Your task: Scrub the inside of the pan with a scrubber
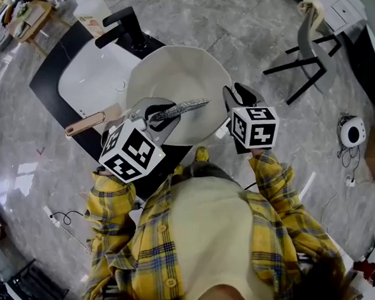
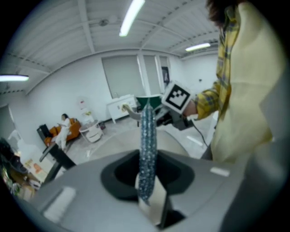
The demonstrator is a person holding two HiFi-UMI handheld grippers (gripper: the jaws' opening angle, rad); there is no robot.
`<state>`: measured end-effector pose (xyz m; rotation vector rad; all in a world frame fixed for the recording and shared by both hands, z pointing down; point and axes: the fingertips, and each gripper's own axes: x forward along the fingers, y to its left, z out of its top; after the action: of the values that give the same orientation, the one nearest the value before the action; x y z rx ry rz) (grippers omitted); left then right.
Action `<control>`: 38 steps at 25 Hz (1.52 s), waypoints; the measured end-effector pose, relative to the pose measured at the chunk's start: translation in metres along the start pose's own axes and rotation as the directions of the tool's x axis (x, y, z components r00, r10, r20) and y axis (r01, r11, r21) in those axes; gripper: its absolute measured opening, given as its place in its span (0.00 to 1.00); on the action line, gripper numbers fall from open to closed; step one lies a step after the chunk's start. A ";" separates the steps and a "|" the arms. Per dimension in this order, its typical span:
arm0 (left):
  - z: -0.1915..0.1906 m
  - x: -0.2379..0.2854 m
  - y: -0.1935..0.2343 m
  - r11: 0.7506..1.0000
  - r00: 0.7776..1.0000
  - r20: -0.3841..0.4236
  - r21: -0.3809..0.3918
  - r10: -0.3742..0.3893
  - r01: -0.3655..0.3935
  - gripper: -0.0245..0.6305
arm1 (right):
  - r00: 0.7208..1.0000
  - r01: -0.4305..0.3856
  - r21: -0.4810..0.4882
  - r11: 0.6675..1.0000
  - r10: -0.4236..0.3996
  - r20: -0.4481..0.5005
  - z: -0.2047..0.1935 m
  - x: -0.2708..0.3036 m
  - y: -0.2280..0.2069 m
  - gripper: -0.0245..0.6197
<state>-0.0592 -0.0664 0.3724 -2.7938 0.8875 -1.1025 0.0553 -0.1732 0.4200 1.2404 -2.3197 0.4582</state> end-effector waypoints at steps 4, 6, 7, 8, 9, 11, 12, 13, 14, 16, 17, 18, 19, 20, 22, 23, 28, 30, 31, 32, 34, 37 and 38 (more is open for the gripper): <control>0.008 -0.008 0.011 0.990 0.991 0.086 -0.103 0.102 -0.093 0.17 | 0.999 -0.016 0.000 1.000 0.016 0.027 0.010 -0.008 0.005 0.18; 0.010 -0.013 0.022 0.974 0.974 0.119 -0.147 0.191 -0.173 0.17 | 0.999 -0.027 -0.004 1.000 0.027 0.032 0.012 -0.011 0.010 0.18; 0.011 -0.017 0.027 0.963 0.963 0.137 -0.174 0.232 -0.207 0.17 | 0.999 -0.033 -0.005 0.999 0.033 0.032 0.012 -0.011 0.012 0.18; 0.011 -0.020 0.031 0.951 0.951 0.154 -0.203 0.268 -0.235 0.17 | 0.999 -0.039 -0.005 0.999 0.039 0.034 0.013 -0.012 0.015 0.18; 0.011 -0.024 0.035 0.937 0.938 0.169 -0.235 0.301 -0.259 0.17 | 0.998 -0.046 -0.004 0.999 0.046 0.035 0.014 -0.013 0.018 0.18; 0.009 -0.033 0.044 0.903 0.911 0.190 -0.309 0.366 -0.298 0.17 | 0.997 -0.060 -0.006 0.998 0.060 0.041 0.016 -0.015 0.024 0.18; 0.008 -0.037 0.048 0.883 0.897 0.196 -0.348 0.396 -0.314 0.17 | 0.997 -0.068 -0.007 0.998 0.068 0.044 0.017 -0.016 0.027 0.18; 0.005 -0.042 0.052 0.863 0.883 0.200 -0.385 0.424 -0.327 0.17 | 0.996 -0.075 -0.007 0.997 0.076 0.047 0.018 -0.017 0.030 0.18; 0.003 -0.046 0.055 0.843 0.870 0.200 -0.417 0.450 -0.340 0.17 | 0.995 -0.083 -0.008 0.996 0.084 0.049 0.018 -0.018 0.033 0.18; -0.002 -0.052 0.062 0.805 0.847 0.196 -0.471 0.494 -0.360 0.17 | 0.994 -0.098 -0.014 0.995 0.099 0.051 0.019 -0.020 0.038 0.18; -0.004 -0.055 0.064 0.789 0.839 0.195 -0.495 0.508 -0.363 0.17 | 0.993 -0.105 -0.017 0.994 0.106 0.051 0.019 -0.020 0.040 0.18; -0.005 -0.058 0.066 0.775 0.833 0.197 -0.520 0.517 -0.358 0.17 | 0.992 -0.113 -0.019 0.993 0.114 0.051 0.019 -0.020 0.043 0.18; -0.007 -0.060 0.068 0.763 0.829 0.200 -0.544 0.522 -0.349 0.17 | 0.991 -0.121 -0.020 0.992 0.121 0.050 0.019 -0.021 0.045 0.18; -0.009 -0.061 0.068 0.752 0.826 0.202 -0.564 0.527 -0.341 0.17 | 0.990 -0.129 -0.019 0.991 0.130 0.050 0.018 -0.021 0.047 0.18; -0.013 -0.064 0.069 0.731 0.819 0.195 -0.590 0.540 -0.342 0.17 | 0.988 -0.147 -0.015 0.989 0.148 0.051 0.018 -0.022 0.052 0.18; -0.016 -0.065 0.069 0.722 0.816 0.185 -0.598 0.548 -0.349 0.17 | 0.987 -0.154 -0.013 0.988 0.155 0.051 0.018 -0.023 0.054 0.18; -0.030 -0.066 0.066 0.670 0.806 0.116 -0.631 0.580 -0.391 0.17 | 0.984 -0.176 -0.013 0.984 0.177 0.033 0.015 -0.027 0.062 0.12; -0.035 -0.066 0.065 0.649 0.806 0.094 -0.650 0.585 -0.395 0.17 | 0.984 -0.176 -0.015 0.984 0.177 0.036 0.015 -0.030 0.063 0.09; -0.037 -0.066 0.064 0.639 0.806 0.087 -0.662 0.585 -0.392 0.17 | 0.984 -0.175 -0.014 0.984 0.175 0.038 0.015 -0.030 0.064 0.08; -0.039 -0.066 0.063 0.631 0.808 0.083 -0.672 0.583 -0.387 0.17 | 0.984 -0.174 -0.012 0.985 0.175 0.040 0.015 -0.031 0.064 0.08; -0.043 -0.066 0.062 0.620 0.810 0.073 -0.685 0.582 -0.383 0.17 | 0.983 -0.176 -0.007 0.984 0.176 0.043 0.016 -0.031 0.065 0.06; -0.048 -0.066 0.062 0.614 0.813 0.054 -0.685 0.580 -0.393 0.17 | 0.983 -0.176 -0.014 0.984 0.176 0.042 0.017 -0.030 0.066 0.06; -0.049 -0.066 0.062 0.613 0.814 0.050 -0.685 0.579 -0.394 0.17 | 0.984 -0.174 -0.018 0.985 0.175 0.041 0.017 -0.031 0.067 0.06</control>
<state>-0.1604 -0.0752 0.3555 -2.6951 2.1762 -0.3322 0.0097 -0.1246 0.3845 1.0540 -2.4749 0.4774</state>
